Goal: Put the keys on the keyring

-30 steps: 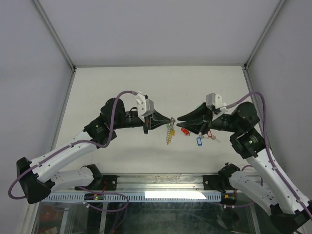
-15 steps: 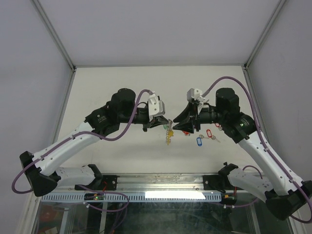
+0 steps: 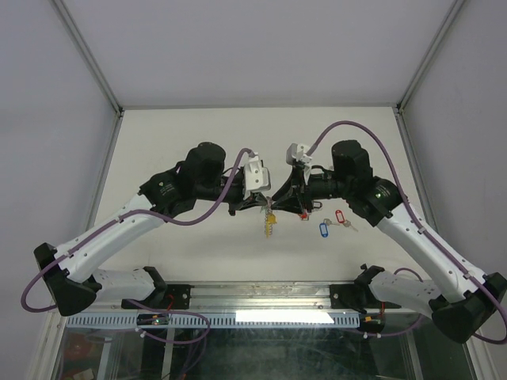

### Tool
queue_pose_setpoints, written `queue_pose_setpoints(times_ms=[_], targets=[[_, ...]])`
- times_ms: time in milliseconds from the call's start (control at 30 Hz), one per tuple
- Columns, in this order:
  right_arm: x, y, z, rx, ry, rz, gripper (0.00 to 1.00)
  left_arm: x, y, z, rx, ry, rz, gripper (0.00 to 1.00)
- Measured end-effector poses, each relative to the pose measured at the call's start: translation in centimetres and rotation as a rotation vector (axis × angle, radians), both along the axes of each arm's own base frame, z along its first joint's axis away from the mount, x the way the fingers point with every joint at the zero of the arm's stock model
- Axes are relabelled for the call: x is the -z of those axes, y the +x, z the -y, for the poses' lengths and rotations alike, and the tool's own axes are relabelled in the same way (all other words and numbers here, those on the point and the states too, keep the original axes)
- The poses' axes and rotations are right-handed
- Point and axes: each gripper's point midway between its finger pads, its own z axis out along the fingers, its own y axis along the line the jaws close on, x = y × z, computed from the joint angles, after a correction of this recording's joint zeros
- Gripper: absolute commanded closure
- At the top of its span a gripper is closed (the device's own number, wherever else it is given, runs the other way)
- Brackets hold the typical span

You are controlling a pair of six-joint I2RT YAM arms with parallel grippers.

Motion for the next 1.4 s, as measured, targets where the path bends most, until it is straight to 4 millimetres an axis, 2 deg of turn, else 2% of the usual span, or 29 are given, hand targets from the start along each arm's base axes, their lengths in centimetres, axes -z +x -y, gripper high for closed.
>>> queue_pose_setpoints(times_ms=[133, 300, 467, 633, 733, 1133, 1400], targets=[[0.9, 0.5, -0.5, 0.023, -0.031, -0.004, 0.71, 0.4, -0.1, -0.2, 0.003, 0.015, -0.007, 1.0], [0.8, 0.9, -0.6, 0.047, -0.033, 0.012, 0.72, 0.4, -0.1, -0.2, 0.007, 0.016, 0.0, 1.0], [-0.4, 1.1, -0.5, 0.063, -0.001, 0.053, 0.72, 0.3, -0.1, -0.1, 0.009, 0.014, 0.006, 1.0], [-2.4, 0.4, 0.1, 0.064, 0.05, 0.127, 0.67, 0.3, 0.0, -0.1, 0.01, 0.014, 0.008, 1.0], [-2.8, 0.2, 0.2, 0.054, 0.059, 0.152, 0.66, 0.3, -0.1, -0.1, 0.011, 0.014, 0.009, 1.0], [0.0, -0.1, -1.2, -0.038, 0.009, 0.083, 0.69, 0.3, -0.1, -0.1, 0.014, 0.013, 0.008, 1.0], [0.3, -0.1, -1.3, -0.049, -0.001, 0.098, 0.7, 0.4, -0.1, -0.1, 0.015, 0.015, 0.006, 1.0]])
